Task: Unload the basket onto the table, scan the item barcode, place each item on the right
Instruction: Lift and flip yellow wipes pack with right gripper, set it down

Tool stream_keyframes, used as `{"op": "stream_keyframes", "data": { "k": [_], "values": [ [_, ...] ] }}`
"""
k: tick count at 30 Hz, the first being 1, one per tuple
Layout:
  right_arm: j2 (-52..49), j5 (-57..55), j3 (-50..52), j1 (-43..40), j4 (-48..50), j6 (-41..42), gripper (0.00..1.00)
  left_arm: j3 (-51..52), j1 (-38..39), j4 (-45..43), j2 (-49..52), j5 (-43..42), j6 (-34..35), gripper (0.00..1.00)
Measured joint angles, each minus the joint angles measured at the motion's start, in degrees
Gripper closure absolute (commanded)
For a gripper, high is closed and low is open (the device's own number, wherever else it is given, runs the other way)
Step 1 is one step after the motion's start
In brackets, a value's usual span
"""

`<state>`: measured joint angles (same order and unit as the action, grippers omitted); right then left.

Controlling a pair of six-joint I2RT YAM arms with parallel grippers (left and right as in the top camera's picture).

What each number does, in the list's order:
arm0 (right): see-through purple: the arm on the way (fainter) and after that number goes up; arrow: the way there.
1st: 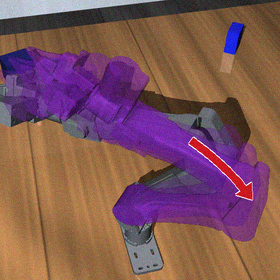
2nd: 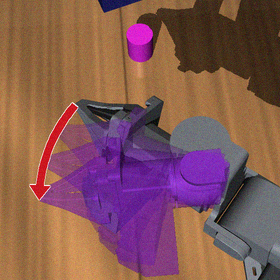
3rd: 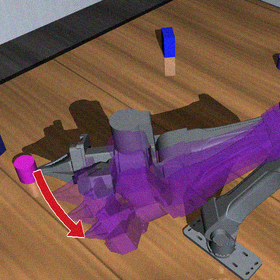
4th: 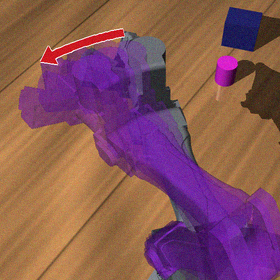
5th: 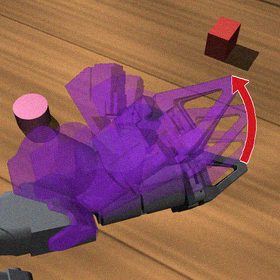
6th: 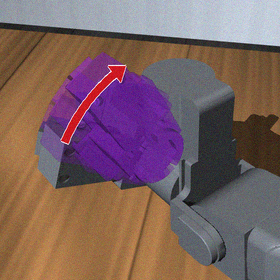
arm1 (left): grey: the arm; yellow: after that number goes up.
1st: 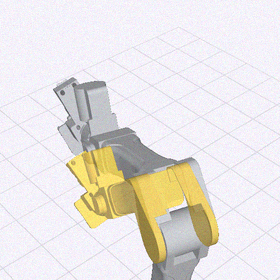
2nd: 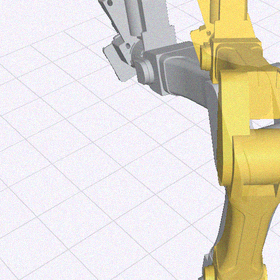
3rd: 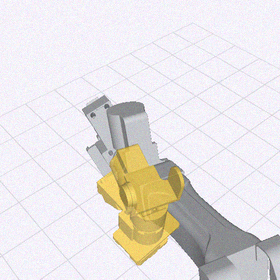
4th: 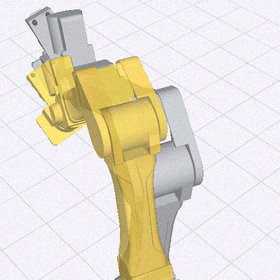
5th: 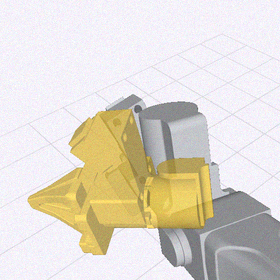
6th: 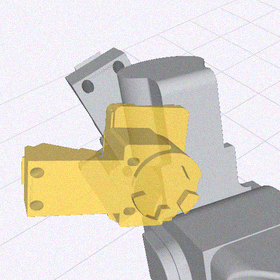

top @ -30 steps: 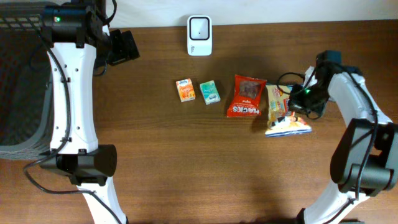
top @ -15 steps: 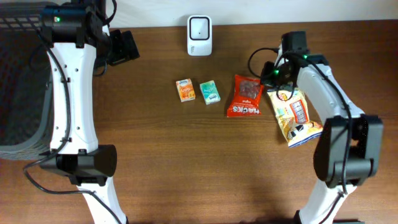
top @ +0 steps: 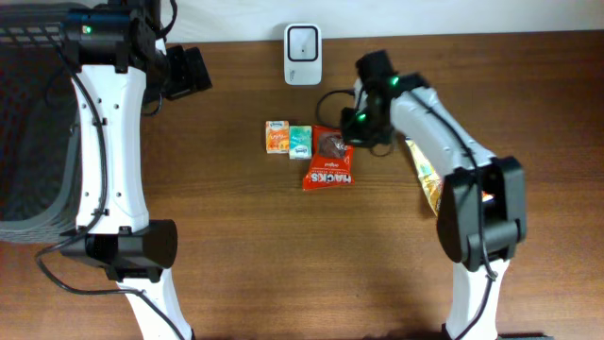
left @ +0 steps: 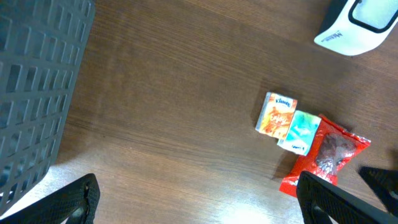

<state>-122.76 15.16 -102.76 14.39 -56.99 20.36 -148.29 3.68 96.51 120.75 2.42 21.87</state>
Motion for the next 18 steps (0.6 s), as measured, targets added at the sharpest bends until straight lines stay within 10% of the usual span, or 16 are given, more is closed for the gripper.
{"op": "stream_keyframes", "data": {
  "k": [1, 5, 11, 18],
  "values": [
    [0.4, -1.5, -5.6, -2.9, -8.6, -1.6, 0.32, 0.0, 0.0, 0.1, 0.0, 0.0, 0.0, 0.01],
    [1.5, -11.2, -10.0, -13.0, -27.9, -8.8, 0.96, 0.0, 0.0, 0.1, 0.0, 0.0, 0.0, 0.01],
    [1.4, -19.3, 3.8, -21.7, -16.4, -8.1, 0.84, 0.0, 0.0, 0.0, 0.0, 0.0, 0.0, 0.01],
    [2.2, -3.5, 14.4, -21.8, -3.2, -8.4, 0.96, 0.0, 0.0, 0.0, 0.0, 0.0, 0.0, 0.01]
  ]
}}
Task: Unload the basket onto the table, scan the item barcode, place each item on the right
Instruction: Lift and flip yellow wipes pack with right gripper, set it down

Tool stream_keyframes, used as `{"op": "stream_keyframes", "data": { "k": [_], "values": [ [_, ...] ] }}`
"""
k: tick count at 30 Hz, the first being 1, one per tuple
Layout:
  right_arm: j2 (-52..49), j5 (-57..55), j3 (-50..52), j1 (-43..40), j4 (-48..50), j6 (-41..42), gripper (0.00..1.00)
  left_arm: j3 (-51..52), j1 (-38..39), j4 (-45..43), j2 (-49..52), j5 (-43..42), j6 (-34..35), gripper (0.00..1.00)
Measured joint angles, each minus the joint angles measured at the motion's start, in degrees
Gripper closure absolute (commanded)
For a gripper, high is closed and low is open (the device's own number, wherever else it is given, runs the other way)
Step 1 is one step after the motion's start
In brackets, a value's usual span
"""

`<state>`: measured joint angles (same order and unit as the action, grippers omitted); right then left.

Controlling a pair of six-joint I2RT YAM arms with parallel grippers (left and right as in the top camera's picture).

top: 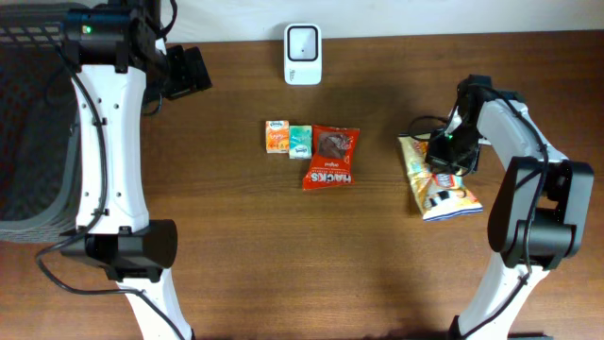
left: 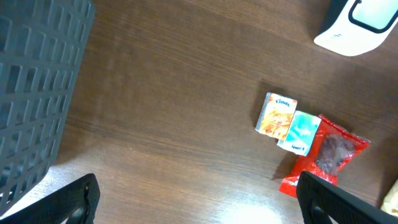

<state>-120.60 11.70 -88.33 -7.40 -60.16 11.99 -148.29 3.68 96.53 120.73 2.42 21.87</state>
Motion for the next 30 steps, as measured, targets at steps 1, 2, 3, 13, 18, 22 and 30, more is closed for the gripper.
{"op": "stream_keyframes", "data": {
  "k": [1, 2, 3, 13, 18, 22, 30],
  "values": [
    [-0.4, 2.8, -1.9, 0.0, -4.2, -1.4, 0.95, 0.0, 0.0, 0.0, 0.0, 0.0, 0.0, 0.01],
    [-0.7, 5.4, -5.9, 0.0, -9.5, -2.2, 0.76, 0.0, 0.0, 0.0, 0.0, 0.0, 0.0, 0.01],
    [-0.6, 6.5, -11.3, 0.0, -16.6, -3.8, 0.42, 0.0, 0.0, 0.1, 0.0, 0.0, 0.0, 0.01],
    [1.9, 3.6, -12.8, 6.6, -18.4, -12.4, 0.02, 0.0, 0.0, 0.0, 0.0, 0.0, 0.0, 0.01],
    [1.9, -2.4, -12.8, 8.6, -10.5, -12.5, 0.01, 0.0, 0.0, 0.0, 0.0, 0.0, 0.0, 0.01],
    [-1.6, -9.3, -12.3, 8.7, -9.5, -12.5, 0.01, 0.0, 0.0, 0.0, 0.0, 0.0, 0.0, 0.01],
    [-1.5, -25.3, 0.9, 18.1, 12.9, -7.6, 0.8, 0.0, 0.0, 0.0, 0.0, 0.0, 0.0, 0.01]
  ]
}}
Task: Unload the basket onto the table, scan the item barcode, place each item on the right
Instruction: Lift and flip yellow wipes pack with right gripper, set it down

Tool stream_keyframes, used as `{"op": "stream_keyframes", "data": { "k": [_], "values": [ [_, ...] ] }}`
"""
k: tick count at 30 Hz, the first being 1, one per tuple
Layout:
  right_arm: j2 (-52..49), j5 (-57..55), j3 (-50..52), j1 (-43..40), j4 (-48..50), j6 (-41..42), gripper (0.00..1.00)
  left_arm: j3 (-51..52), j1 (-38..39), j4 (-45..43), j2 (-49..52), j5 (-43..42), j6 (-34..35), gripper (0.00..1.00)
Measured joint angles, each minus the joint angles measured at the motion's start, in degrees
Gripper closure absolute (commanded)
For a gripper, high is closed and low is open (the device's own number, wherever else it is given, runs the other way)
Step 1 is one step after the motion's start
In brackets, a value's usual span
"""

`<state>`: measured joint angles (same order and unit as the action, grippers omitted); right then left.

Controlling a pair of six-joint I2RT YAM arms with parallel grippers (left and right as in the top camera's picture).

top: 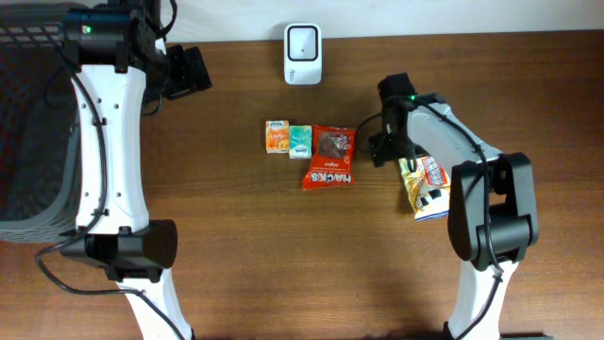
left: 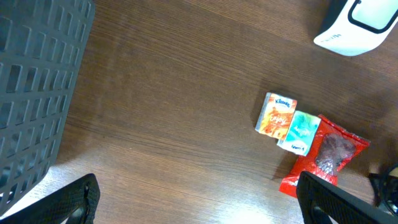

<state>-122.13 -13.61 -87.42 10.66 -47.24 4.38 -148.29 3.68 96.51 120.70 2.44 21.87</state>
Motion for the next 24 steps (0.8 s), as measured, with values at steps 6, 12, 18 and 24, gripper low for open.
{"op": "stream_keyframes", "data": {
  "k": [6, 12, 18, 24],
  "values": [
    [-1.4, 3.4, -13.5, -0.1, -15.2, 6.2, 0.96, 0.0, 0.0, 0.0, 0.0, 0.0, 0.0, 0.01],
    [-1.7, 34.0, -40.9, -4.7, -31.2, 6.2, 0.96, 0.0, 0.0, 0.0, 0.0, 0.0, 0.0, 0.01],
    [-1.8, 72.8, -35.4, -17.6, -33.2, 0.2, 0.96, 0.0, 0.0, 0.0, 0.0, 0.0, 0.0, 0.01],
    [-1.8, 55.4, -35.3, -17.2, -33.1, 0.1, 0.96, 0.0, 0.0, 0.1, 0.0, 0.0, 0.0, 0.01]
  ]
}}
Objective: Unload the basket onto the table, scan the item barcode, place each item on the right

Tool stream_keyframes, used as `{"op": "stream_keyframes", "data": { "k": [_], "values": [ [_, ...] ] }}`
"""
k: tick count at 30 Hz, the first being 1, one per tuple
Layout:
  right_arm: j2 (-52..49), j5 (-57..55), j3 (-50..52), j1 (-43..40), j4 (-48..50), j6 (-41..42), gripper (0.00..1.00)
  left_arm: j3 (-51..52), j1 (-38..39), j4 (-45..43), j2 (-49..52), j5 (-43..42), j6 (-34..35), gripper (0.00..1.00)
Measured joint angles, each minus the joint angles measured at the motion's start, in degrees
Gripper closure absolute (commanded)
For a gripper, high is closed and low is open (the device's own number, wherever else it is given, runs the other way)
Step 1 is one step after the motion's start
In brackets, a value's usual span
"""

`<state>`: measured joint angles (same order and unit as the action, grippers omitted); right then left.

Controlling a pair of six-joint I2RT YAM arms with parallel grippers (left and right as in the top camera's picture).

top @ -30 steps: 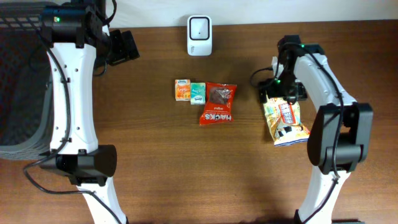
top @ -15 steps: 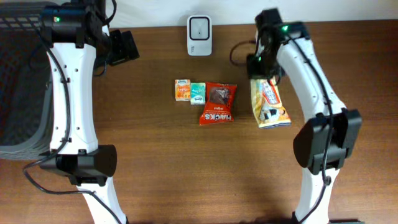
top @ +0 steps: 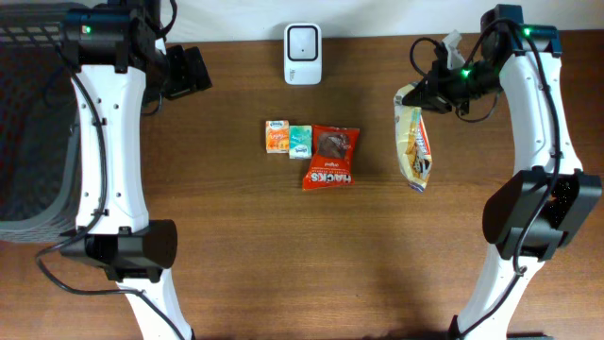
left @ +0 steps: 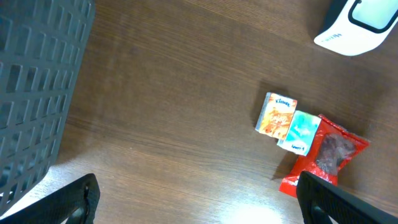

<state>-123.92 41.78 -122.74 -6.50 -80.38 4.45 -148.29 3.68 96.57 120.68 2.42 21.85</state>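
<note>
A yellow snack bag (top: 413, 142) hangs lengthwise at the right of the table, and my right gripper (top: 427, 91) is shut on its top end, raised towards the back. The white barcode scanner (top: 302, 42) stands at the back middle and shows again as the scanner (left: 357, 25) in the left wrist view. My left gripper (left: 199, 202) is open and empty above the table's back left, its fingers (left: 74, 199) wide apart.
In a row mid-table lie an orange tissue pack (top: 276, 137), a teal pack (top: 300, 142) and a red HACKS bag (top: 330, 156). A dark grey basket (top: 28, 142) fills the left edge, seen also as the basket (left: 37, 81).
My right gripper was low beside the red bag with the snack bag lying on the table. Now it is up at the back right, with the snack bag hanging from it.
My right gripper was first by the red bag's right edge, with the snack bag lying to its right. Then it was over the snack bag, then back near the red bag. Now it holds the snack bag up. My left arm stayed still.
</note>
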Motion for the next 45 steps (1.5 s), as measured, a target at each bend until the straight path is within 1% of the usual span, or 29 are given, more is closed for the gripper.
{"op": "stream_keyframes", "data": {
  "k": [3, 5, 7, 8, 10, 11, 13, 14, 16, 17, 19, 20, 21, 22, 23, 25, 27, 30, 31, 32, 35, 37, 38, 39, 40, 41, 42, 44, 45],
  "values": [
    [0.0, 5.1, 1.2, 1.8, 2.2, 0.2, 0.96, 0.0, 0.0, 0.0, 0.0, 0.0, 0.0, 0.01],
    [0.1, 11.6, 7.5, 3.2, 7.6, 0.3, 0.96, 0.0, 0.0, 0.0, 0.0, 0.0, 0.0, 0.01],
    [0.3, 15.2, 17.2, 3.1, 22.7, 6.1, 0.96, 0.0, 0.0, 0.0, 0.0, 0.0, 0.0, 0.01],
    [0.0, 16.3, 21.7, 2.9, 29.7, 9.8, 0.92, 0.0, 0.0, -0.1, 0.0, 0.0, 0.0, 0.01],
    [-0.2, 16.9, 27.5, 1.8, 38.7, 16.0, 0.89, 0.0, 0.0, 0.0, 0.0, 0.0, 0.0, 0.01],
    [-0.2, 16.0, 28.4, 0.5, 38.8, 18.1, 0.86, 0.0, 0.0, 0.0, 0.0, 0.0, 0.0, 0.01],
    [-0.2, 11.7, 29.4, -3.3, 36.5, 19.5, 0.66, 0.0, 0.0, -0.1, 0.0, 0.0, 0.0, 0.01],
    [-0.2, 9.3, 29.4, -5.0, 34.2, 19.0, 0.52, 0.0, 0.0, 0.0, 0.0, 0.0, 0.0, 0.01],
    [-0.1, 2.4, 27.7, -7.7, 27.6, 16.3, 0.46, 0.0, 0.0, 0.0, 0.0, 0.0, 0.0, 0.01],
    [-0.2, -6.3, 22.8, -9.3, 19.4, 13.3, 0.32, 0.0, 0.0, 0.0, 0.0, 0.0, 0.0, 0.01],
    [-0.9, -17.0, 10.1, -9.6, 6.0, 11.3, 0.24, 0.0, 0.0, -0.1, 0.0, 0.0, 0.0, 0.01],
    [-0.8, -20.1, 5.6, -9.5, 2.4, 10.6, 0.28, 0.0, 0.0, 0.1, 0.0, 0.0, 0.0, 0.01],
    [-0.6, -23.2, 0.4, -9.3, -4.1, 9.2, 0.45, 0.0, 0.0, 0.1, 0.0, 0.0, 0.0, 0.01],
    [0.6, -26.1, -4.2, -8.5, -9.1, 6.9, 0.73, 0.0, 0.0, -0.1, 0.0, 0.0, 0.0, 0.01],
    [0.8, -28.0, -3.8, -6.4, -13.2, 4.5, 0.74, 0.0, 0.0, 0.0, 0.0, 0.0, 0.0, 0.01],
    [1.0, -29.7, 1.4, -1.7, -12.1, 3.1, 0.75, 0.0, 0.0, -0.1, 0.0, 0.0, 0.0, 0.01],
    [0.6, -31.2, 12.8, 3.8, -4.5, 2.7, 0.73, 0.0, 0.0, -0.1, 0.0, 0.0, 0.0, 0.01],
    [0.0, -33.1, 28.2, 6.2, 5.0, 3.6, 0.73, 0.0, 0.0, 0.0, 0.0, 0.0, 0.0, 0.01],
    [0.1, -33.4, 31.3, 6.2, 7.9, 4.7, 0.6, 0.0, 0.0, 0.0, 0.0, 0.0, 0.0, 0.01],
    [1.6, -32.8, 34.2, 6.2, 13.0, 7.0, 0.22, 0.0, 0.0, -0.1, 0.0, 0.0, 0.0, 0.01],
    [3.3, -30.2, 34.9, 7.1, 23.7, 9.7, 0.14, 0.0, 0.0, 0.0, 0.0, 0.0, 0.0, 0.01],
    [2.0, -28.6, 30.3, 7.3, 23.5, 10.0, 0.11, 0.0, 0.0, 0.0, 0.0, 0.0, 0.0, 0.01],
    [0.9, -28.4, 26.1, 7.3, 17.3, 9.8, 0.12, 0.0, 0.0, 0.0, 0.0, 0.0, 0.0, 0.01],
    [0.4, -28.8, 19.7, 7.3, 10.3, 9.5, 0.25, 0.0, 0.0, -0.1, 0.0, 0.0, 0.0, 0.01],
    [0.2, -29.6, 17.5, 7.3, 7.0, 9.2, 0.39, 0.0, 0.0, -0.1, 0.0, 0.0, 0.0, 0.01],
    [0.5, -30.9, 16.1, 7.3, 3.2, 7.9, 0.9, 0.0, 0.0, 0.0, 0.0, 0.0, 0.0, 0.01],
    [0.5, -31.8, 16.3, 7.3, 2.5, 6.9, 0.96, 0.0, 0.0, 0.0, 0.0, 0.0, 0.0, 0.01],
    [0.5, -33.5, 21.9, 7.3, 5.7, 6.1, 0.96, 0.0, 0.0, 0.0, 0.0, 0.0, 0.0, 0.01],
    [0.5, -33.8, 27.6, 7.3, 12.5, 7.5, 0.96, 0.0, 0.0, 0.0, 0.0, 0.0, 0.0, 0.01]
  ]
}}
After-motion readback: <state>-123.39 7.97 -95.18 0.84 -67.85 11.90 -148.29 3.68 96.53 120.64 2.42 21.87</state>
